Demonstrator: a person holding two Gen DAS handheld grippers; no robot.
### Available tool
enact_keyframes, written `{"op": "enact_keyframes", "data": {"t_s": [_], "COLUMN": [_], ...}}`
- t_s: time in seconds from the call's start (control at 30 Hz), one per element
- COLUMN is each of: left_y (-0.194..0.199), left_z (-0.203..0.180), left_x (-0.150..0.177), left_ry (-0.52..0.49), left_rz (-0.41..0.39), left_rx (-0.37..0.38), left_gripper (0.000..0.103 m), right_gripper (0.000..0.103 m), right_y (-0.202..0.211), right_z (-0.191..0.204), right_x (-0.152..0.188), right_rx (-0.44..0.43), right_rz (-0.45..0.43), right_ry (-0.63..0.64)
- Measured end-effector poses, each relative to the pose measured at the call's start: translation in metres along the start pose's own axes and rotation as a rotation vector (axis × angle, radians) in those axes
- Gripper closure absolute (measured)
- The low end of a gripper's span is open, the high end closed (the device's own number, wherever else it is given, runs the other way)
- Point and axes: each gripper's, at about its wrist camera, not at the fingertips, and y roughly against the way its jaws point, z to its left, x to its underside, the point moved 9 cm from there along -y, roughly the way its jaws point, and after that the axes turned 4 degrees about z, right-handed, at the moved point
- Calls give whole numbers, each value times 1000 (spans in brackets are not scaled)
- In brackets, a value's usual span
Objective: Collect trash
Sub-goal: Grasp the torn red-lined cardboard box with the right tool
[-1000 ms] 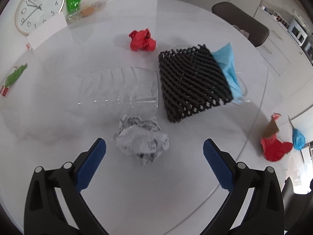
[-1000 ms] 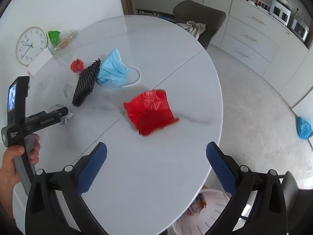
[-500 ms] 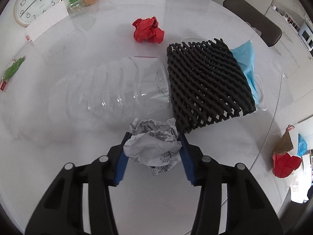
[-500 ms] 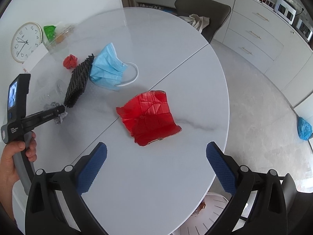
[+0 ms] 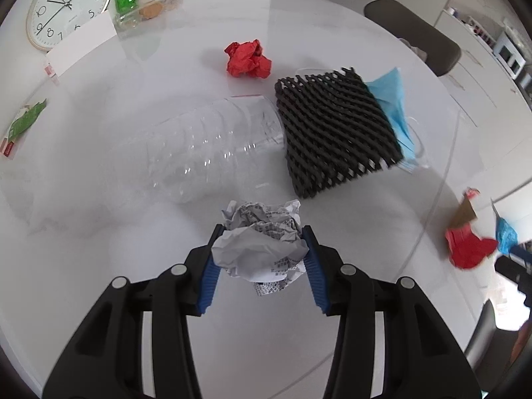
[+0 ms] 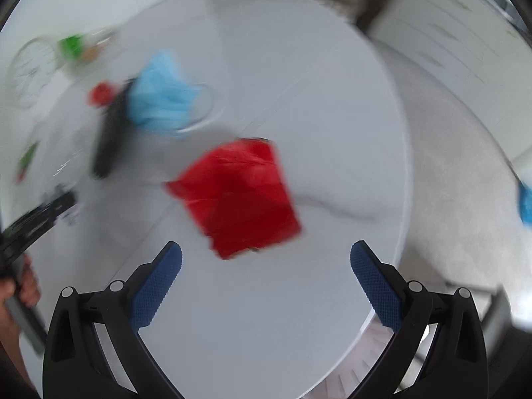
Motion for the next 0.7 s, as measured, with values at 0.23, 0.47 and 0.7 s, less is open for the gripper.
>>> {"op": "enact_keyframes", "data": {"t_s": [0.23, 0.47, 0.7], "left_y": [21, 20, 7], "left_z": [-10, -17, -23], "left_x": [26, 49, 61], "left_ry": [-190, -196, -136], "left_rz": [-14, 38, 104], "left_rx": [-13, 8, 28], "left_gripper": [58, 57, 57], "right_gripper": [2, 2, 2], "right_y": [5, -38, -66], "right_z": [33, 38, 54], "right_x": [-18, -12, -13], "right_rx": [24, 92, 80], "right_rz": [147, 323, 343], "right_ry": [762, 1219, 1446]}}
